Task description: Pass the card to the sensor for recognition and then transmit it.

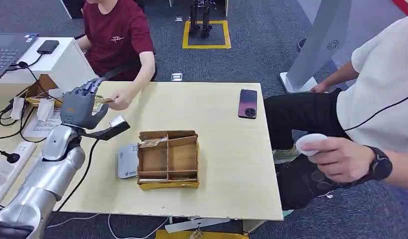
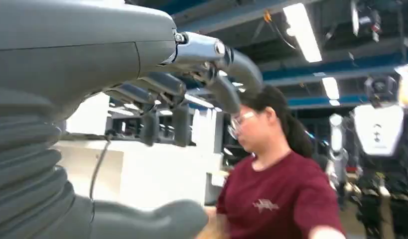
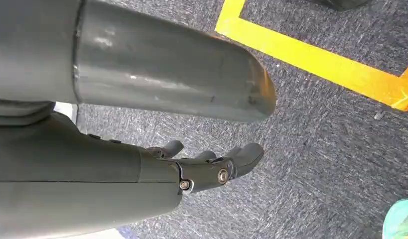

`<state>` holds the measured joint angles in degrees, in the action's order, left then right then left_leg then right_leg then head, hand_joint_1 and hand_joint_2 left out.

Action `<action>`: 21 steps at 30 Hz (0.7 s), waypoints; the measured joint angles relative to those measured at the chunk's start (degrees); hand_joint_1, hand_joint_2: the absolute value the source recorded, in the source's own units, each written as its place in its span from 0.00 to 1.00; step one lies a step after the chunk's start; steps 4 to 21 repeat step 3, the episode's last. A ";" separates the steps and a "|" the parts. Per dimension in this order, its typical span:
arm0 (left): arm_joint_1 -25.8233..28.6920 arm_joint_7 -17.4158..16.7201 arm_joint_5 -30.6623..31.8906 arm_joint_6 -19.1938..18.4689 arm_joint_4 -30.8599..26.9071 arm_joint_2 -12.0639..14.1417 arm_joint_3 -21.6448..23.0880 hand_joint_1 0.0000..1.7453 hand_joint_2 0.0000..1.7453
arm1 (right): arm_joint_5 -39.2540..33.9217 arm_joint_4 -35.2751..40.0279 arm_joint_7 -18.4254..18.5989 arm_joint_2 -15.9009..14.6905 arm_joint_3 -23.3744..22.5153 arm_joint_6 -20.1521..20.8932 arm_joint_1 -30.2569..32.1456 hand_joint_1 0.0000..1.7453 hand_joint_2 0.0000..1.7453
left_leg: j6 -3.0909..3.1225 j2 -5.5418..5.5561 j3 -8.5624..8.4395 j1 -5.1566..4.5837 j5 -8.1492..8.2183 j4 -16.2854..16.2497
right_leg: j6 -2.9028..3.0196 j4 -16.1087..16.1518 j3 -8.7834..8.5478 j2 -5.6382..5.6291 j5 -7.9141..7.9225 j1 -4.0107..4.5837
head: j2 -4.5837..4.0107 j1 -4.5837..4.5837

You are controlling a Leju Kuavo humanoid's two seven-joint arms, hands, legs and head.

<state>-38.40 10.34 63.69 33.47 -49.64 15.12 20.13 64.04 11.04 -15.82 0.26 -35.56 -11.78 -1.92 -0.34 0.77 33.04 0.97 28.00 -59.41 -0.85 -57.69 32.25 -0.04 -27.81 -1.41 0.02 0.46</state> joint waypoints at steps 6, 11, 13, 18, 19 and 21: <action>0.35 -1.79 0.96 2.36 0.70 0.68 -1.62 0.00 1.00 | -0.02 0.00 0.00 0.00 -0.48 -0.07 0.00 0.00 0.00 | 0.00 -0.03 0.03 0.00 0.00 0.01 | 0.00 -0.02 -0.01 -0.01 0.00 0.00 | 0.00 0.00; 0.35 -1.79 0.96 2.36 0.70 0.68 -1.62 0.00 1.00 | -0.02 0.00 0.00 0.00 -0.48 -0.07 0.00 0.00 0.00 | 0.00 -0.03 0.03 0.00 0.00 0.01 | 0.00 -0.02 -0.01 -0.01 0.00 0.00 | 0.00 0.00; 0.35 -1.79 0.96 2.36 0.70 0.68 -1.62 0.00 1.00 | -0.02 0.00 0.00 0.00 -0.48 -0.07 0.00 0.00 0.00 | 0.00 -0.03 0.03 0.00 0.00 0.01 | 0.00 -0.02 -0.01 -0.01 0.00 0.00 | 0.00 0.00; 0.35 -1.79 0.96 2.36 0.70 0.68 -1.62 0.00 1.00 | -0.02 0.00 0.00 0.00 -0.48 -0.07 0.00 0.00 0.00 | 0.00 -0.03 0.03 0.00 0.00 0.01 | 0.00 -0.02 -0.01 -0.01 0.00 0.00 | 0.00 0.00; 0.35 -1.79 0.96 2.36 0.70 0.68 -1.62 0.00 1.00 | -0.02 0.00 0.00 0.00 -0.48 -0.07 0.00 0.00 0.00 | 0.00 -0.03 0.03 0.00 0.00 0.01 | 0.00 -0.02 -0.01 -0.01 0.00 0.00 | 0.00 0.00; 0.35 -1.79 0.96 2.36 0.70 0.68 -1.62 0.00 1.00 | -0.02 0.00 0.00 0.00 -0.48 -0.07 0.00 0.00 0.00 | 0.00 -0.03 0.03 0.00 0.00 0.01 | 0.00 -0.02 -0.01 -0.01 0.00 0.00 | 0.00 0.00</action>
